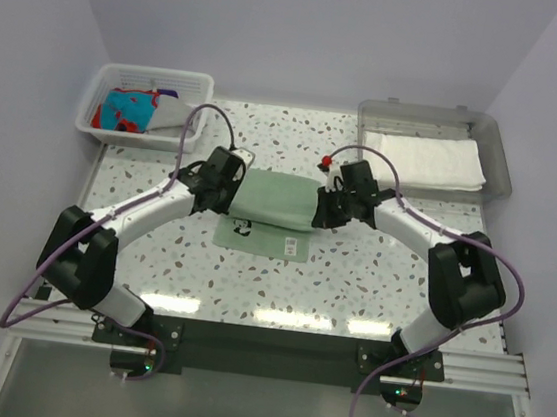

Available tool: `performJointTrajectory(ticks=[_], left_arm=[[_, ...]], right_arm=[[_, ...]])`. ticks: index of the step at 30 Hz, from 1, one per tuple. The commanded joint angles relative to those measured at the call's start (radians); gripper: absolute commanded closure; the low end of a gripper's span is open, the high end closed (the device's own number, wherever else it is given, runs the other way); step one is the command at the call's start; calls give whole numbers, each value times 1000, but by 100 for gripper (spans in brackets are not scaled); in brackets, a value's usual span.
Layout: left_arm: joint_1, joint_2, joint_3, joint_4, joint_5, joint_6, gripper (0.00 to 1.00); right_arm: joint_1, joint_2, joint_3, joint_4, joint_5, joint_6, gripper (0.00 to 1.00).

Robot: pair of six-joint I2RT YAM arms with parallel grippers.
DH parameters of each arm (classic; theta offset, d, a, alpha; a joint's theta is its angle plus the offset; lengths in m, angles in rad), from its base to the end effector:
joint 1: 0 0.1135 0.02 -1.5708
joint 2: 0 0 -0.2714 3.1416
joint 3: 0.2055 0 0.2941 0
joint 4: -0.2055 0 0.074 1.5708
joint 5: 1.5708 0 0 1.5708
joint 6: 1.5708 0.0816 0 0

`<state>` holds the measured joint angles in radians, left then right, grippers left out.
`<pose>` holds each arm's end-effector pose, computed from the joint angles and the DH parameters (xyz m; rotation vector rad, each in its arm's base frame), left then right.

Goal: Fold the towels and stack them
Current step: Fold the towel

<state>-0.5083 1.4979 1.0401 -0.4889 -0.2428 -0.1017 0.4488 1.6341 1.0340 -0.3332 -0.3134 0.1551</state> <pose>0.3367 -0.1652 0.1864 0.4046 2.4452 0.0483 0.3485 0.1957 0.1494 -0.5050 2.5050 0.6354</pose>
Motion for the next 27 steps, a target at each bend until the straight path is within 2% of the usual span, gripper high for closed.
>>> performJointTrajectory(ticks=[1, 6, 12, 27], left_arm=[[11, -5, -38, -50, -69, -56, 100], [7, 36, -75, -37, -46, -75, 100], [4, 67, -60, -43, -59, -75, 100], [-4, -39, 66, -120, -95, -50, 100]], right_arm=[[-9, 21, -29, 2, 27, 18, 100], [-7, 91, -45, 39, 16, 40, 100], [-9, 104, -51, 42, 30, 44, 100], [1, -112, -20, -64, 31, 77, 100]])
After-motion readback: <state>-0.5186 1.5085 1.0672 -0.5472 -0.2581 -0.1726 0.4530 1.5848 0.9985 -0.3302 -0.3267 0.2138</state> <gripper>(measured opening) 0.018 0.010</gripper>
